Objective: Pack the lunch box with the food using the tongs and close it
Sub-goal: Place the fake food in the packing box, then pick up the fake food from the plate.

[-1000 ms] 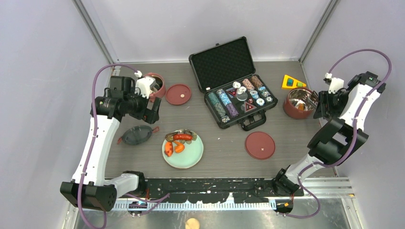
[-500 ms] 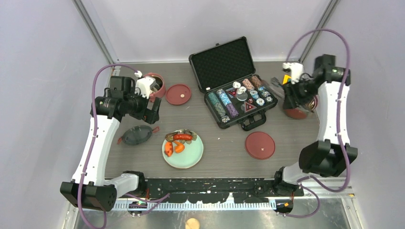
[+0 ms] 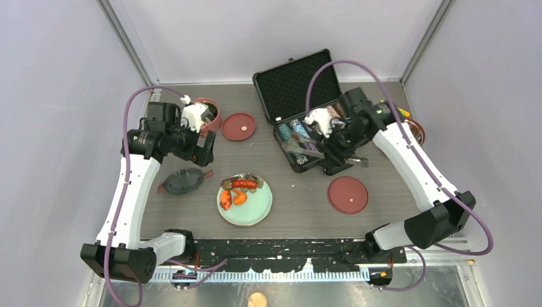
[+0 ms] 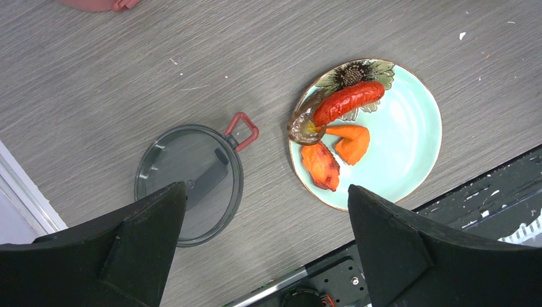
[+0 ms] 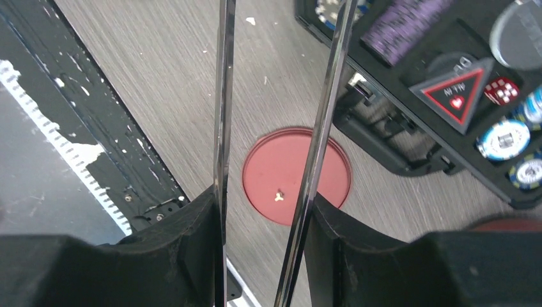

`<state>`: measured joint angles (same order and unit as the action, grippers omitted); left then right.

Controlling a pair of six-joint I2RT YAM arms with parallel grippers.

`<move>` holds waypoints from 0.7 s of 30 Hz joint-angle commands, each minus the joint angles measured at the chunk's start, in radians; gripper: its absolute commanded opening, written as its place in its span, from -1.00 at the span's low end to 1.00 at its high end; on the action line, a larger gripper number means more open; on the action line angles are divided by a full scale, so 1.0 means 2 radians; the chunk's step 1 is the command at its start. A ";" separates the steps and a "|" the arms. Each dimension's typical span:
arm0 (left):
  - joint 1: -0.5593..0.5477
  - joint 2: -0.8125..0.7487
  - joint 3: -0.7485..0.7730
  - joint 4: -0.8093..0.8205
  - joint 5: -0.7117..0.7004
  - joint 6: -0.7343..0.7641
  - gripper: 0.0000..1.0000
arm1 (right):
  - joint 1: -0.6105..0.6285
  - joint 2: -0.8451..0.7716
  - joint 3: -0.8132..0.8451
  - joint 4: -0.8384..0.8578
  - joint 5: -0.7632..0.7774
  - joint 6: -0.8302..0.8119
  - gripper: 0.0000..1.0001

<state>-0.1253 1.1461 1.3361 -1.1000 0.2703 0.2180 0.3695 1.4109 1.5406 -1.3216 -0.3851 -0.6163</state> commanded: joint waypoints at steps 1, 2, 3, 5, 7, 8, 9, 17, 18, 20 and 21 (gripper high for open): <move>-0.003 -0.001 0.003 -0.004 0.016 0.005 0.99 | 0.072 0.008 -0.024 0.065 0.060 0.019 -0.01; -0.003 0.001 0.003 -0.004 0.017 0.004 1.00 | 0.087 0.013 -0.027 0.072 0.065 0.021 0.00; -0.003 0.002 0.003 -0.006 0.017 0.003 0.99 | 0.101 0.019 -0.029 0.078 0.067 0.022 0.00; -0.003 0.005 0.003 -0.007 0.017 0.002 1.00 | 0.126 0.033 -0.032 0.090 0.073 0.026 -0.01; -0.003 0.004 0.002 -0.007 0.016 0.002 1.00 | 0.149 0.044 -0.036 0.105 0.082 0.027 0.00; -0.003 0.003 0.002 -0.007 0.015 0.002 1.00 | 0.165 0.050 -0.037 0.112 0.086 0.027 0.00; -0.003 0.002 0.002 -0.007 0.015 0.002 1.00 | 0.175 0.056 -0.038 0.116 0.090 0.027 0.00; -0.003 0.000 0.001 -0.008 0.009 0.002 0.99 | 0.226 0.107 -0.044 0.141 0.100 0.023 -0.01; -0.003 -0.001 0.001 -0.009 0.008 0.002 0.99 | 0.232 0.112 -0.043 0.144 0.101 0.022 -0.01; -0.003 -0.001 0.001 -0.008 0.008 0.002 0.99 | 0.240 0.123 -0.041 0.147 0.100 0.023 0.00; -0.003 -0.001 0.002 -0.008 0.008 0.001 0.99 | 0.244 0.128 -0.040 0.148 0.100 0.023 0.00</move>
<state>-0.1253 1.1572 1.3361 -1.1168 0.2810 0.2176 0.8303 1.6478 1.4490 -1.0767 -0.1986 -0.5724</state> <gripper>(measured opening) 0.996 0.500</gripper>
